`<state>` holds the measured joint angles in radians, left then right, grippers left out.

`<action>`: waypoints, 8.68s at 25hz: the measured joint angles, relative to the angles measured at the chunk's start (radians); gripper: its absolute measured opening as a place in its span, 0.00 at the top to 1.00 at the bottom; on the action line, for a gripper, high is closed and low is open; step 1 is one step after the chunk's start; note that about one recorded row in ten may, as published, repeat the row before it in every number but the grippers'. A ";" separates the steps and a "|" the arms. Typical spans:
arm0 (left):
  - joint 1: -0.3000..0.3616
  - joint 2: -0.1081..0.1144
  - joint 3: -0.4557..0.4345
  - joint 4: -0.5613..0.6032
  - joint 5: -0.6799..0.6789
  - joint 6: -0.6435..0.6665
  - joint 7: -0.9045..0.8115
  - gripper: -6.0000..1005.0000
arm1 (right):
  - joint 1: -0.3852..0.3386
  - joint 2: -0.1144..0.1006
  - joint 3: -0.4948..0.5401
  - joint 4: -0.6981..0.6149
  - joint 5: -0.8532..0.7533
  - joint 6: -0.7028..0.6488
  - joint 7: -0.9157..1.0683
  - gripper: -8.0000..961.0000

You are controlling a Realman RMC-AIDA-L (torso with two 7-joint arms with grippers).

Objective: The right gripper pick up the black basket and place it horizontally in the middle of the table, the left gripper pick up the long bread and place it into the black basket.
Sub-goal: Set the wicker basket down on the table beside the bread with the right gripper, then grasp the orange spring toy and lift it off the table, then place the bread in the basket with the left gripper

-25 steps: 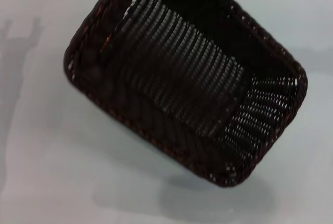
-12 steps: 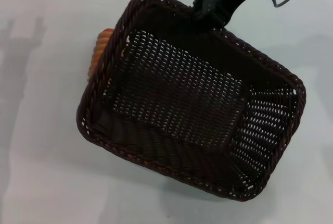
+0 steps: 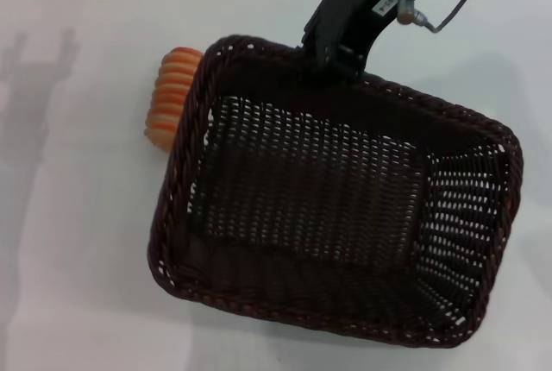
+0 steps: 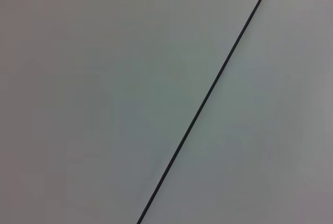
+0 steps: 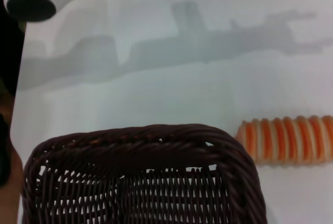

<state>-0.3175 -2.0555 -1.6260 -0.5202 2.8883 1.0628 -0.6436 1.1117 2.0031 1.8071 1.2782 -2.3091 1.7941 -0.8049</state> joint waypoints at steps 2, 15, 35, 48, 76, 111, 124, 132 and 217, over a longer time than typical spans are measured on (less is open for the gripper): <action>0.000 0.000 0.000 0.000 0.000 0.000 0.000 0.14 | 0.006 0.001 -0.012 -0.002 -0.012 0.002 0.000 0.82; -0.010 -0.002 0.000 0.000 -0.005 -0.002 0.006 0.14 | 0.033 0.027 -0.059 -0.043 -0.105 -0.045 -0.030 0.82; -0.012 -0.005 0.005 0.006 -0.004 0.004 0.001 0.14 | 0.065 0.066 -0.177 -0.085 -0.294 -0.267 0.002 0.65; 0.007 0.008 0.039 -0.042 0.001 0.007 -0.027 0.14 | -0.468 0.076 -0.201 0.370 -0.538 -0.836 0.202 0.65; 0.135 0.008 0.091 -1.126 -0.003 -1.510 0.443 0.14 | -1.141 0.080 -0.556 -0.344 -0.142 -2.807 0.301 0.65; -0.614 0.024 -0.056 -0.497 0.003 -2.239 0.630 0.14 | -1.092 0.061 -0.532 -0.623 -0.151 -2.981 0.747 0.32; -0.631 0.000 -0.166 -0.430 0.002 -2.213 0.611 0.14 | -1.098 0.065 -0.543 -0.615 -0.159 -3.000 0.754 0.32; -0.612 0.005 -0.174 -0.397 0.002 -2.181 0.525 0.14 | -1.092 0.070 -0.546 -0.649 -0.202 -3.047 0.833 0.32; -0.413 -0.003 -0.286 -1.094 -0.425 -2.723 1.025 0.55 | -0.977 0.059 -0.470 -0.678 -0.249 -2.945 0.857 0.32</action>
<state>-0.7306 -2.0588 -1.9116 -1.6143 2.4632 -1.6603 0.3815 0.1345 2.0625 1.3370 0.6002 -2.5586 -1.1509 0.0525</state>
